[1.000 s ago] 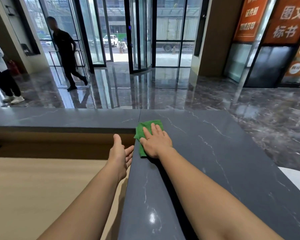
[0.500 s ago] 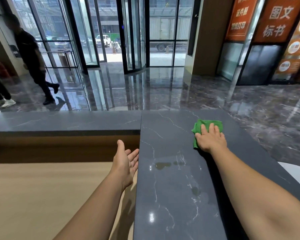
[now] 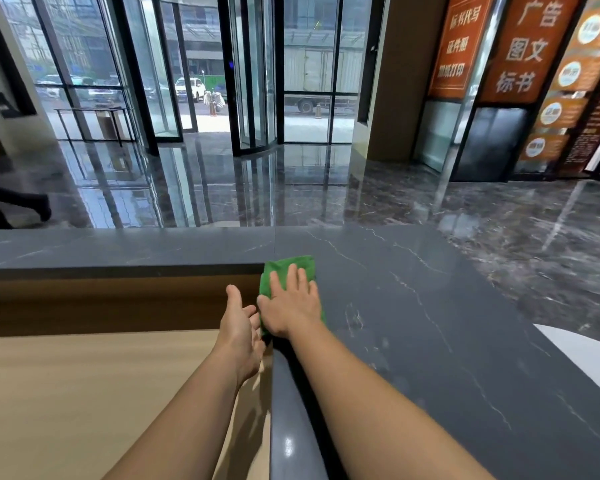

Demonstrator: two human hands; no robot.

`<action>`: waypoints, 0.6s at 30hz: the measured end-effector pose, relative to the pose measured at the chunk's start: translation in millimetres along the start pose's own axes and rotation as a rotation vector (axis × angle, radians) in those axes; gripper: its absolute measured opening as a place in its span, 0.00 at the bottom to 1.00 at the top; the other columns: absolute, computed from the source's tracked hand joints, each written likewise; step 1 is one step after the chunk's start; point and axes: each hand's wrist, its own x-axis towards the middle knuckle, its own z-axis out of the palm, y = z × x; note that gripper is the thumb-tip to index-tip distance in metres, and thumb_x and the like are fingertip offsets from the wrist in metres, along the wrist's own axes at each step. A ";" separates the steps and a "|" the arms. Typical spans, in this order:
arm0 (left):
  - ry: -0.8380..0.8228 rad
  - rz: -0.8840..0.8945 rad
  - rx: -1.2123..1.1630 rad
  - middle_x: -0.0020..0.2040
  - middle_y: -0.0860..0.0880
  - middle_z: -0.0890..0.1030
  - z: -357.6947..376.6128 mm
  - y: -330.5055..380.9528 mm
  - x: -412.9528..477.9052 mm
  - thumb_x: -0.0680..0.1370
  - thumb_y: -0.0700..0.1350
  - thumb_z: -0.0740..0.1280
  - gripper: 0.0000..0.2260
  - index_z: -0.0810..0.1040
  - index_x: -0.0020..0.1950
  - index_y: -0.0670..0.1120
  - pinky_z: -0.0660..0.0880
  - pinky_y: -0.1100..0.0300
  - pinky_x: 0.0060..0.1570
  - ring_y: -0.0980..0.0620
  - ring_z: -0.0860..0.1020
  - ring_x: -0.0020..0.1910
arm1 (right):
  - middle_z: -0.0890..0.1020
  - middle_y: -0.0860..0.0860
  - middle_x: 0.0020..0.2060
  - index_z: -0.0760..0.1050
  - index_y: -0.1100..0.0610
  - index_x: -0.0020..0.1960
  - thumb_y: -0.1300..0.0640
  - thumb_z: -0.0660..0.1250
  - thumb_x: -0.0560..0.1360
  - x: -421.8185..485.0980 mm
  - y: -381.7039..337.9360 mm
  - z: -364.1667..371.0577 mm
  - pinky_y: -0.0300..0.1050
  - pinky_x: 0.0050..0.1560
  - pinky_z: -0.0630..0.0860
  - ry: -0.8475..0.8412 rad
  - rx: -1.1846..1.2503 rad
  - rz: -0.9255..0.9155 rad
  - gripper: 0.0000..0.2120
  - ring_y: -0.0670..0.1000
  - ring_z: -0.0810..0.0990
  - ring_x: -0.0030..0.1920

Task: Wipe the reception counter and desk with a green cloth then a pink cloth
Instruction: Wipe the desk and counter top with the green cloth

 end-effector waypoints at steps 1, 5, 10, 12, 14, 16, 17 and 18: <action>-0.002 -0.003 -0.017 0.72 0.41 0.68 0.9 -0.7 -1.7 0.79 0.67 0.48 0.36 0.58 0.76 0.41 0.67 0.46 0.68 0.41 0.69 0.70 | 0.37 0.58 0.78 0.41 0.50 0.80 0.43 0.44 0.83 -3.3 -3.3 1.7 0.56 0.76 0.37 -0.008 -0.020 -0.034 0.29 0.58 0.36 0.78; 0.012 -0.005 -0.040 0.72 0.39 0.69 4.9 -2.3 -7.3 0.79 0.66 0.48 0.37 0.58 0.76 0.38 0.68 0.46 0.67 0.40 0.70 0.69 | 0.37 0.56 0.78 0.41 0.48 0.80 0.42 0.44 0.83 -7.2 9.4 1.2 0.55 0.76 0.39 -0.040 -0.073 -0.125 0.28 0.56 0.37 0.78; 0.024 0.005 -0.016 0.74 0.38 0.65 9.7 1.8 -13.3 0.79 0.66 0.50 0.37 0.54 0.77 0.41 0.65 0.46 0.70 0.40 0.67 0.71 | 0.39 0.54 0.79 0.41 0.46 0.80 0.41 0.44 0.83 -4.7 33.9 -6.9 0.53 0.77 0.40 -0.035 -0.081 -0.141 0.28 0.53 0.38 0.78; 0.015 -0.001 -0.031 0.73 0.38 0.66 7.6 2.9 -15.5 0.79 0.66 0.52 0.36 0.54 0.78 0.42 0.67 0.46 0.69 0.40 0.68 0.70 | 0.39 0.54 0.79 0.41 0.47 0.80 0.42 0.44 0.83 -2.9 52.1 -11.6 0.53 0.77 0.40 -0.025 -0.074 -0.100 0.28 0.53 0.38 0.78; 0.009 -0.009 -0.023 0.72 0.38 0.68 3.9 2.8 -16.6 0.78 0.66 0.52 0.36 0.55 0.77 0.42 0.70 0.46 0.66 0.40 0.70 0.69 | 0.39 0.54 0.79 0.41 0.47 0.80 0.42 0.44 0.83 -1.3 77.8 -17.1 0.53 0.77 0.40 -0.019 -0.068 -0.029 0.28 0.53 0.38 0.78; 0.009 -0.014 0.003 0.71 0.39 0.69 2.0 2.2 -18.0 0.78 0.66 0.52 0.36 0.56 0.77 0.42 0.71 0.46 0.65 0.40 0.70 0.69 | 0.39 0.54 0.79 0.41 0.48 0.80 0.42 0.44 0.83 -0.6 106.6 -23.8 0.53 0.77 0.40 -0.005 -0.056 0.055 0.29 0.53 0.39 0.79; 0.009 -0.012 0.017 0.71 0.39 0.69 1.8 1.7 -18.5 0.78 0.66 0.52 0.35 0.57 0.77 0.42 0.71 0.46 0.65 0.40 0.70 0.69 | 0.39 0.54 0.79 0.41 0.48 0.80 0.41 0.44 0.83 -0.7 121.1 -27.1 0.53 0.77 0.41 0.002 -0.054 0.095 0.29 0.53 0.39 0.79; 0.011 -0.008 0.028 0.71 0.39 0.69 1.8 1.0 -19.0 0.79 0.66 0.52 0.35 0.57 0.77 0.42 0.71 0.46 0.66 0.40 0.70 0.69 | 0.39 0.54 0.79 0.41 0.48 0.80 0.41 0.44 0.83 -1.6 135.0 -29.5 0.53 0.77 0.41 0.005 -0.052 0.133 0.29 0.53 0.39 0.79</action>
